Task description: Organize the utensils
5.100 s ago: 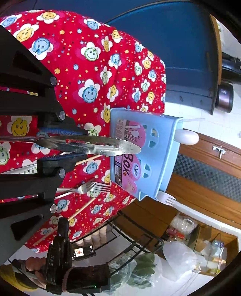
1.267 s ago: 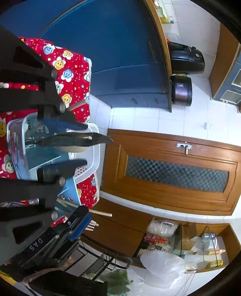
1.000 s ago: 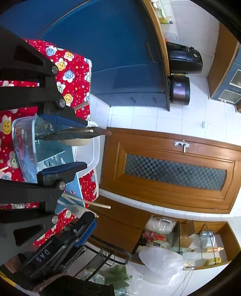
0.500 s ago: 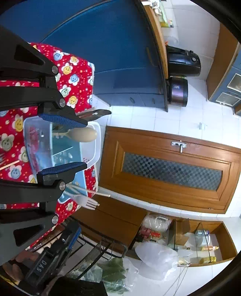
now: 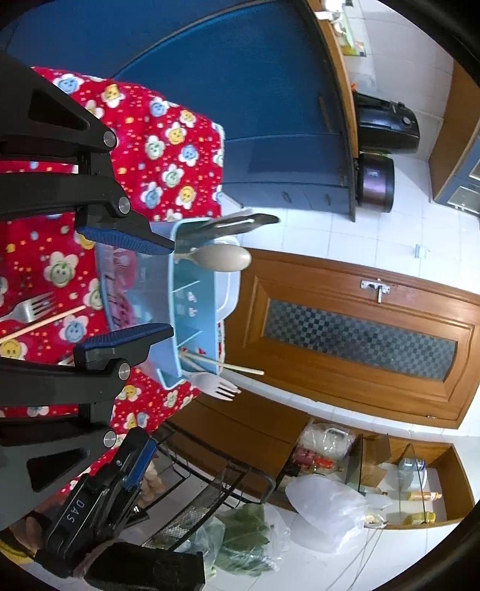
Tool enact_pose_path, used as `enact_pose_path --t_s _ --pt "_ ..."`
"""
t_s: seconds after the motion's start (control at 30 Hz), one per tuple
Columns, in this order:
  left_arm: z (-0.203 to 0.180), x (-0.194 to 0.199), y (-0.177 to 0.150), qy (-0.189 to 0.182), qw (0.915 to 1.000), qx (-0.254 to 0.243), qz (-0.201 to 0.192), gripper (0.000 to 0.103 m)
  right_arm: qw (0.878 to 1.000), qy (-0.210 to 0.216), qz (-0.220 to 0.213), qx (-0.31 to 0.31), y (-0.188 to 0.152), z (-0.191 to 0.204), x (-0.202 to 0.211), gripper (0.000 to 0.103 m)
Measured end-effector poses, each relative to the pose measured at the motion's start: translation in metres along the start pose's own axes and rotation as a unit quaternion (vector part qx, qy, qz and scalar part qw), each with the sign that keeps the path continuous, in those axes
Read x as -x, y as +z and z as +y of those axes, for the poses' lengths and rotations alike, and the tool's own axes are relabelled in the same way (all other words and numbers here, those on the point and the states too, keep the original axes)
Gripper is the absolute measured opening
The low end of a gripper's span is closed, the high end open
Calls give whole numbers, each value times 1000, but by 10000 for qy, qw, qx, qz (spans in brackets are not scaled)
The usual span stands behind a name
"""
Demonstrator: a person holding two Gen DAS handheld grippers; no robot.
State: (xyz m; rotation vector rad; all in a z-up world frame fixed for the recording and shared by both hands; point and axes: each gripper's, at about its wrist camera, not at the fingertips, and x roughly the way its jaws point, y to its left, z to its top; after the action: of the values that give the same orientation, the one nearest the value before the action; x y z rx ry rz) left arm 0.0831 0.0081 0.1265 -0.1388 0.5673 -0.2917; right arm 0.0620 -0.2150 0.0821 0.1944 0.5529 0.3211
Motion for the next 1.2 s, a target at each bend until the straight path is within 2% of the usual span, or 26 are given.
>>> enact_pose_path --t_s 0.63,1.2 --pt "7 -16 -53 -13 9969 266 735 39 9974 -63 557 -452 -44 -21 -8 36" --pt "7 -48 -94 -117 9875 397 1519 39 9932 -99 839 -798 -67 -38 -17 36"
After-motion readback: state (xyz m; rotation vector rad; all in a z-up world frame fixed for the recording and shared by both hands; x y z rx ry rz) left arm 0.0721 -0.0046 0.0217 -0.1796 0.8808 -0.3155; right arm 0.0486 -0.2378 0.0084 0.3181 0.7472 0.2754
